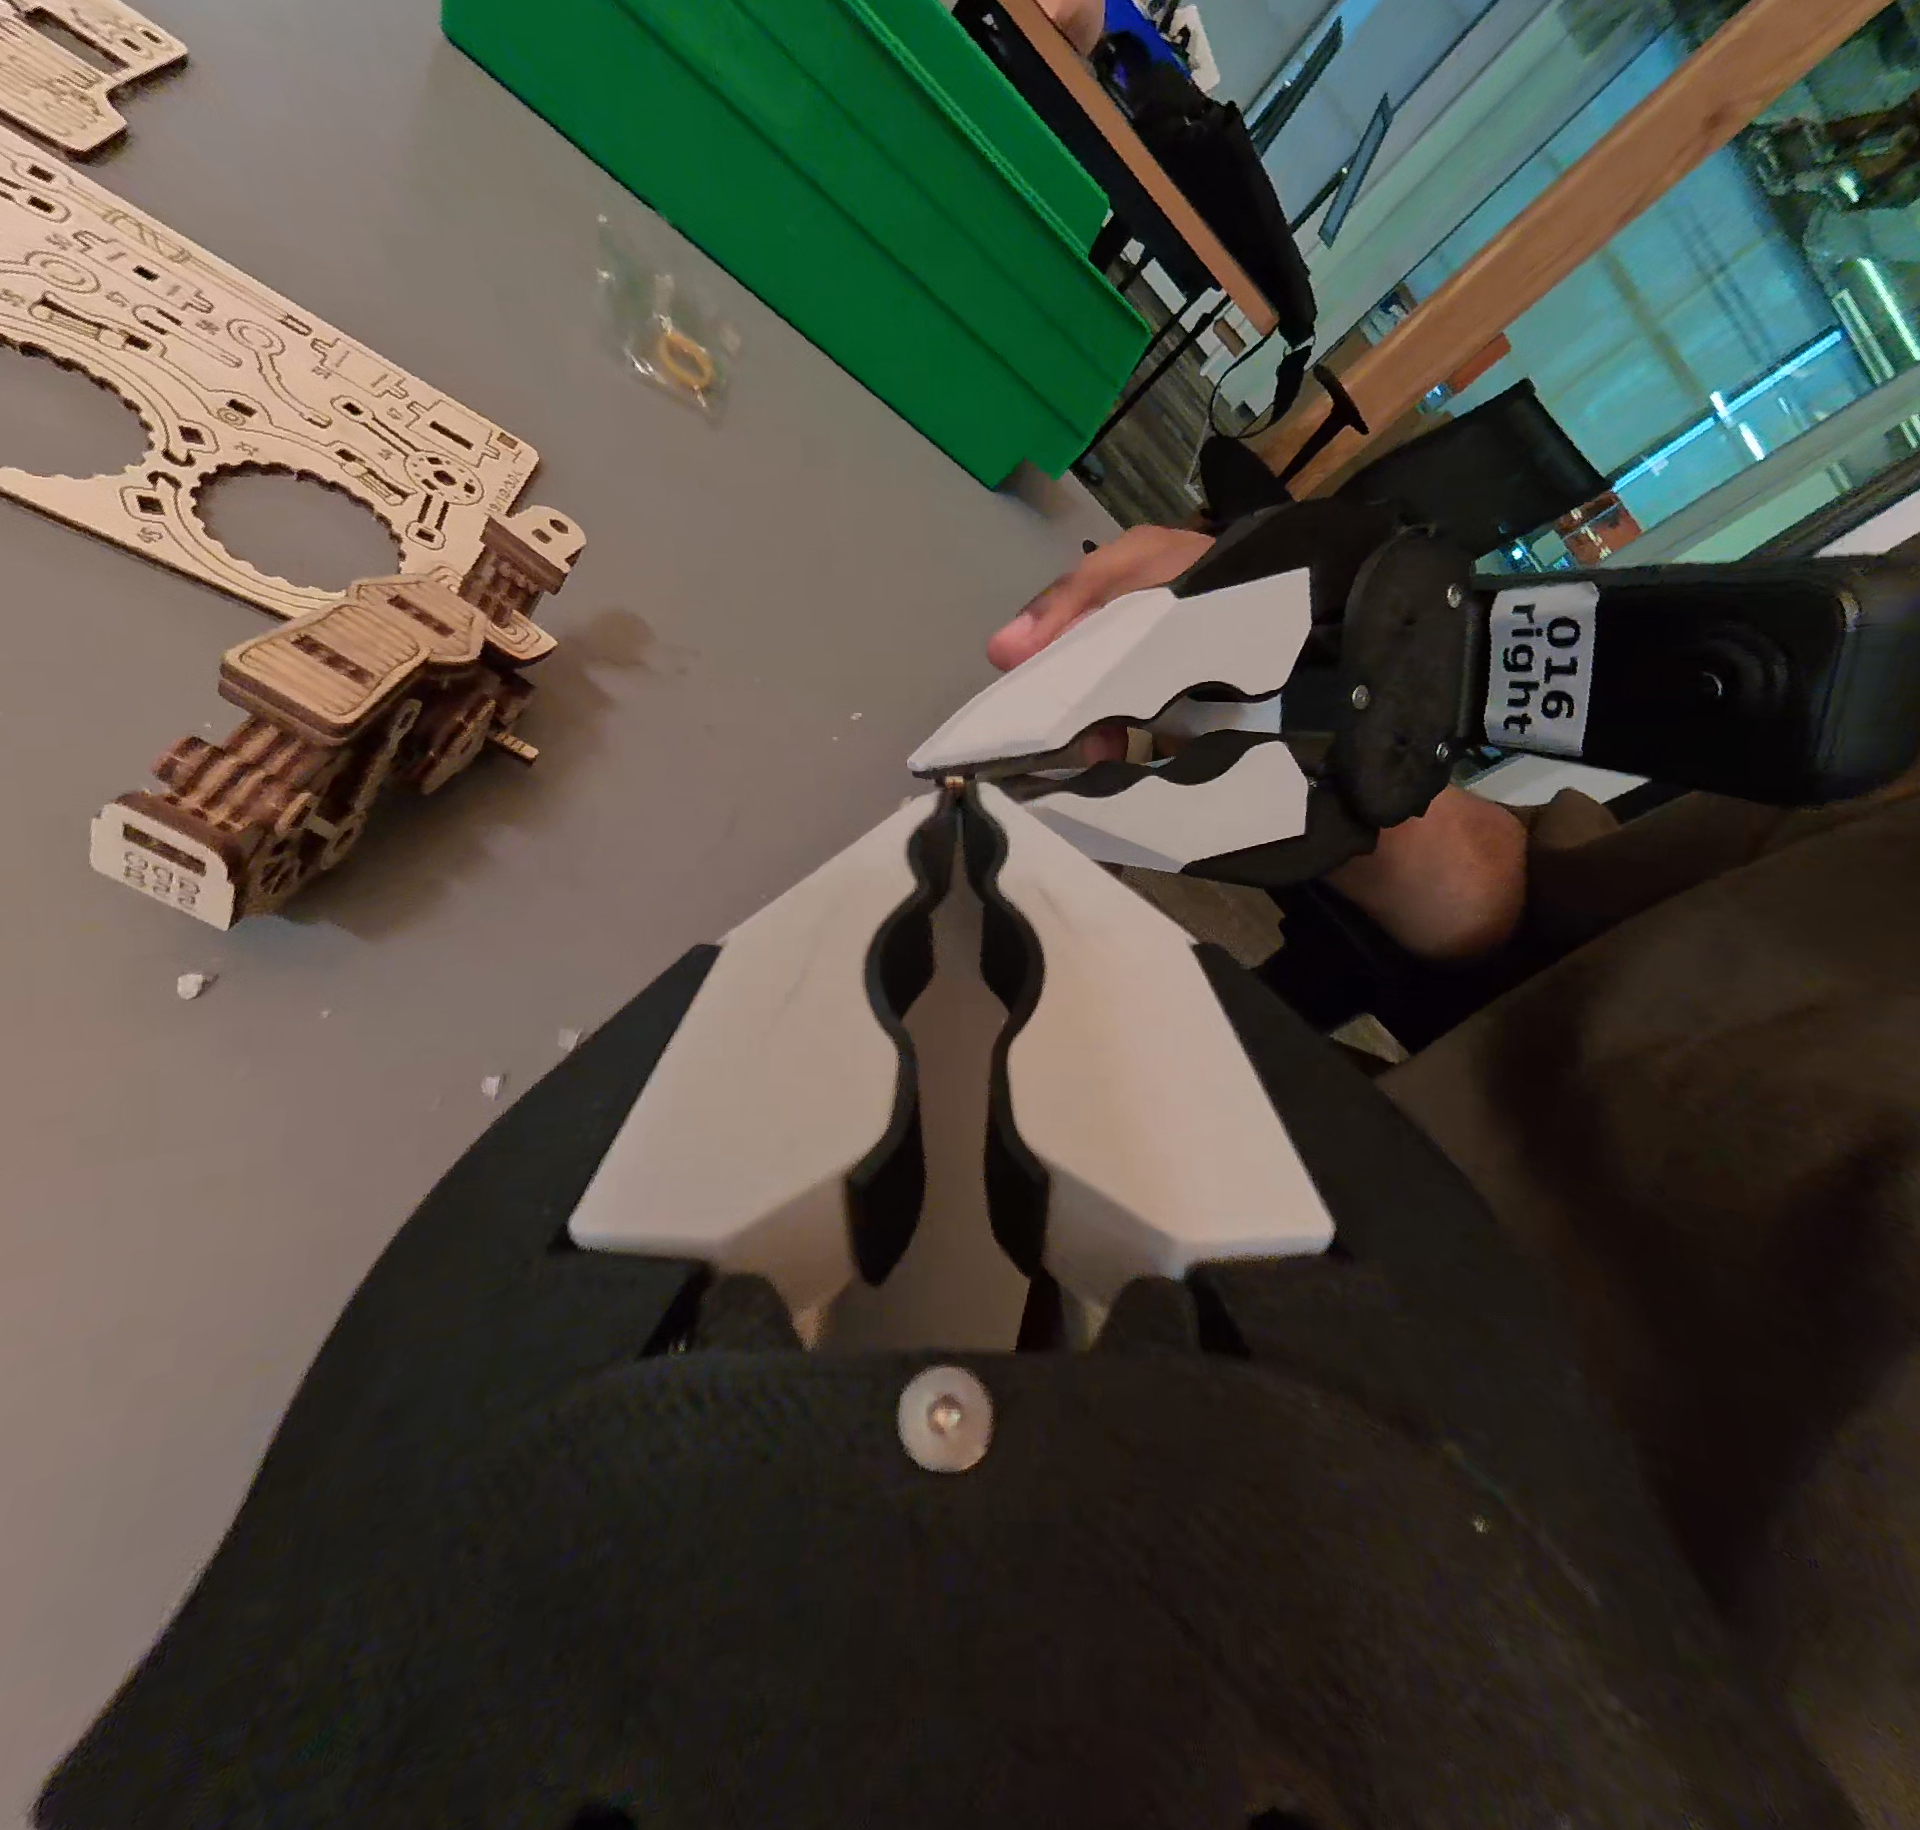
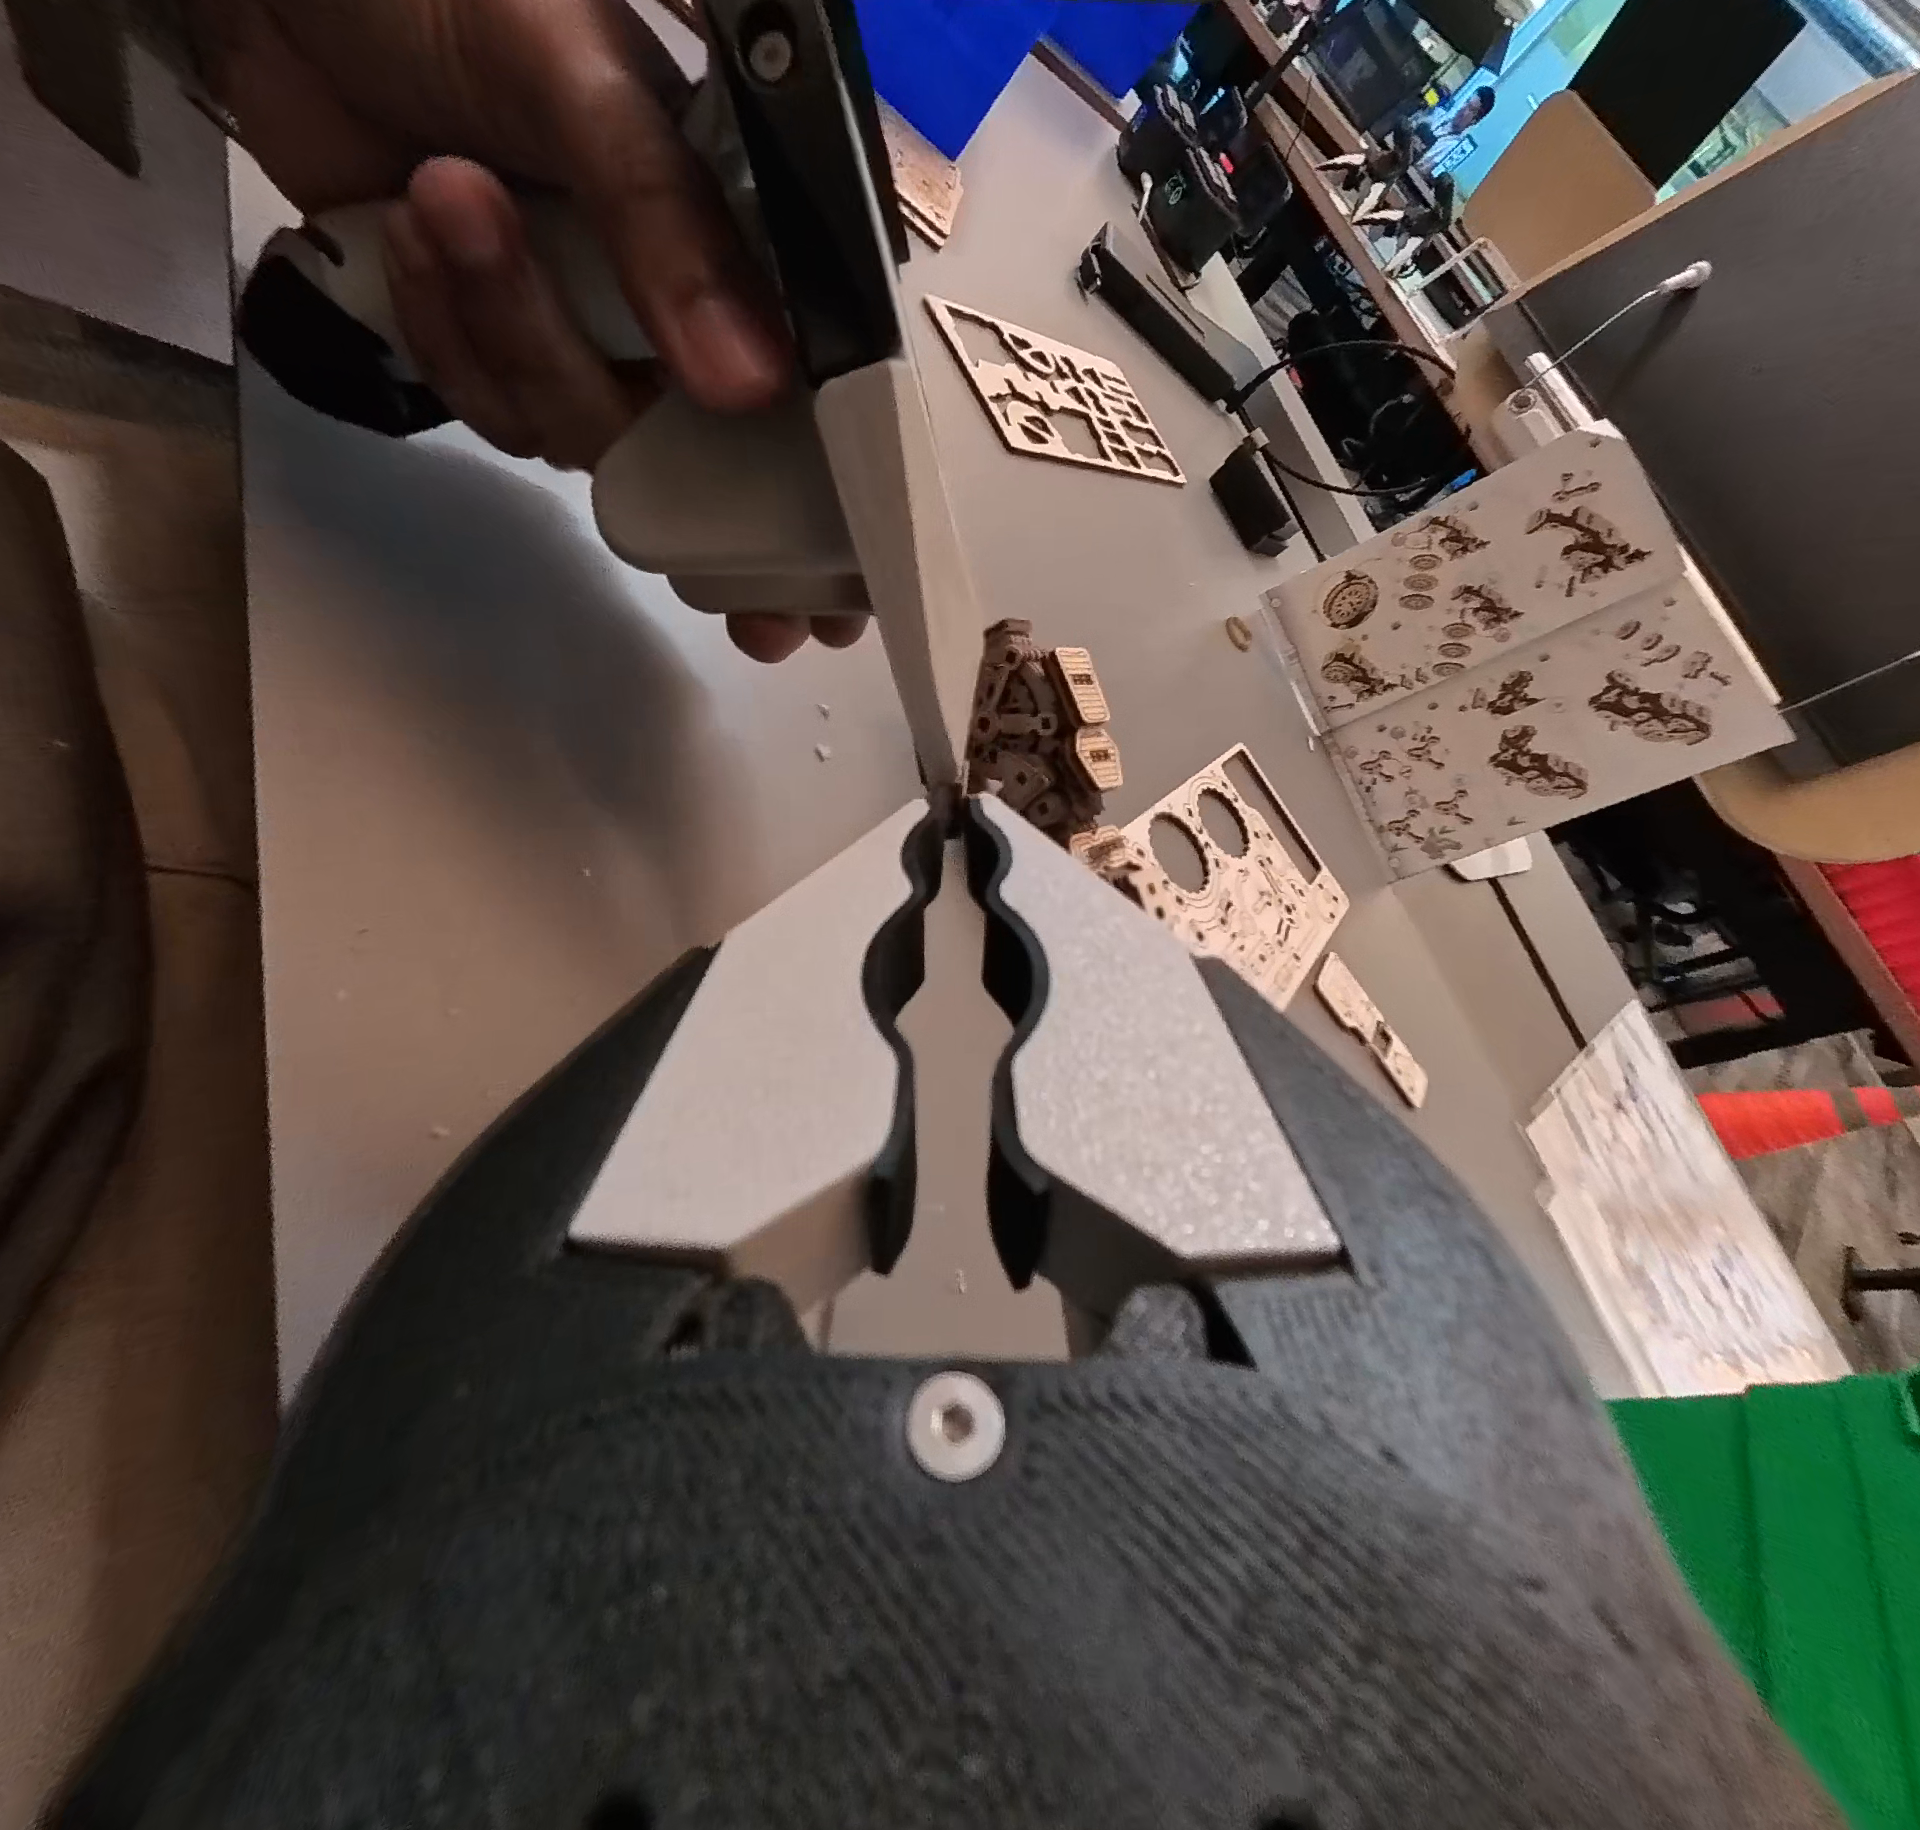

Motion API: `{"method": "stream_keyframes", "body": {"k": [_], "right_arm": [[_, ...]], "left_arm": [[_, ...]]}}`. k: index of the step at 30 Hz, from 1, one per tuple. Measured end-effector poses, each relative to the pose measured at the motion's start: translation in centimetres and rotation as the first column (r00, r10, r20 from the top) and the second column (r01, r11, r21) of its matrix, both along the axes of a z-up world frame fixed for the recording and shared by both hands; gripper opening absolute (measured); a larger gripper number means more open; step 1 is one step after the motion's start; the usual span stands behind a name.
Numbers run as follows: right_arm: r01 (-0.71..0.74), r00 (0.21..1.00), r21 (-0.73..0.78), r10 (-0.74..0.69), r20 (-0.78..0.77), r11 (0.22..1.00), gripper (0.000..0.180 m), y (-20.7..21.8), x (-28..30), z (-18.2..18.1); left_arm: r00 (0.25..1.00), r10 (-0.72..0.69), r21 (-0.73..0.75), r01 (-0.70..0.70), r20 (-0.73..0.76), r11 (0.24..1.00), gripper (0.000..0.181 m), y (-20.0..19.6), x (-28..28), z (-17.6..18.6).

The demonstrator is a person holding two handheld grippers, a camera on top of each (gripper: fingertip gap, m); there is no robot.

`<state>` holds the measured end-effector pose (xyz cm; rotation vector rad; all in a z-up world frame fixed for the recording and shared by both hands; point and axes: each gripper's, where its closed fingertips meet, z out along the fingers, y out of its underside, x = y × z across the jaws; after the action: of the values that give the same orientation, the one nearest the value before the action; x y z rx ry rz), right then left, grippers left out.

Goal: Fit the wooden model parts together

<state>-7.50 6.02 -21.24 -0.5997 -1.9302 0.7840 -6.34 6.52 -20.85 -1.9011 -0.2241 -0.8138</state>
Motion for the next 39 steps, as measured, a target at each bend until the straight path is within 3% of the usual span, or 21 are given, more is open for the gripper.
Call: {"method": "stream_keyframes", "body": {"k": [6,10,14,19,23,25,28,30,34,39], "right_arm": [[-0.021,0.998,-0.181,0.03,0.049,0.983,0.005,-0.1,0.4,0.4],[-0.015,0.992,-0.367,0.059,0.11,0.93,0.005,0.2,0.5,0.7],[0.036,0.987,-0.45,0.039,0.156,0.892,0.005,1.4,0.4,0.7],[-0.085,0.991,-0.494,0.125,0.048,0.865,0.005,0.1,1.1,2.5],[-0.223,0.973,-0.561,0.216,-0.08,0.797,0.005,-1.3,2.0,4.9],[-0.257,0.963,-0.679,0.239,-0.122,0.688,0.005,-1.3,2.4,6.3],[-0.222,0.941,-0.918,0.318,-0.114,0.328,0.004,-0.2,2.6,8.7],[-0.176,0.936,-0.97,0.334,-0.111,0.169,0.004,0.7,2.4,9.1],[-0.14,0.922,-0.986,0.375,-0.095,0.095,0.004,0.0,2.0,8.8],[-0.098,0.903,-0.995,0.421,-0.091,-0.006,0.004,-1.0,1.6,8.7]], "left_arm": [[1.0,-0.009,0.046,0.01,-0.023,0.999,0.0,-0.3,-0.4,0.5],[1.0,-0.001,0.049,0.001,-0.011,0.999,0.0,-0.4,-0.9,0.4],[1.0,-0.008,0.034,0.008,-0.009,0.999,0.0,-0.5,-1.0,0.0],[0.981,-0.064,0.03,0.06,0.184,0.998,0.001,-0.5,0.1,0.2],[0.919,-0.184,0.156,0.137,0.35,0.978,0.004,-1.0,1.5,2.9],[0.913,-0.202,0.228,0.125,0.355,0.966,0.007,-1.2,1.7,4.2],[0.942,-0.202,0.284,0.123,0.269,0.951,0.016,-1.2,2.3,4.9],[0.955,-0.192,0.306,0.117,0.226,0.945,0.022,-1.1,2.6,5.3],[0.971,-0.12,0.312,0.051,0.207,0.949,0.023,-0.8,2.3,5.5],[0.959,-0.13,0.344,0.037,0.253,0.938,0.019,-1.3,2.1,6.2]]}}
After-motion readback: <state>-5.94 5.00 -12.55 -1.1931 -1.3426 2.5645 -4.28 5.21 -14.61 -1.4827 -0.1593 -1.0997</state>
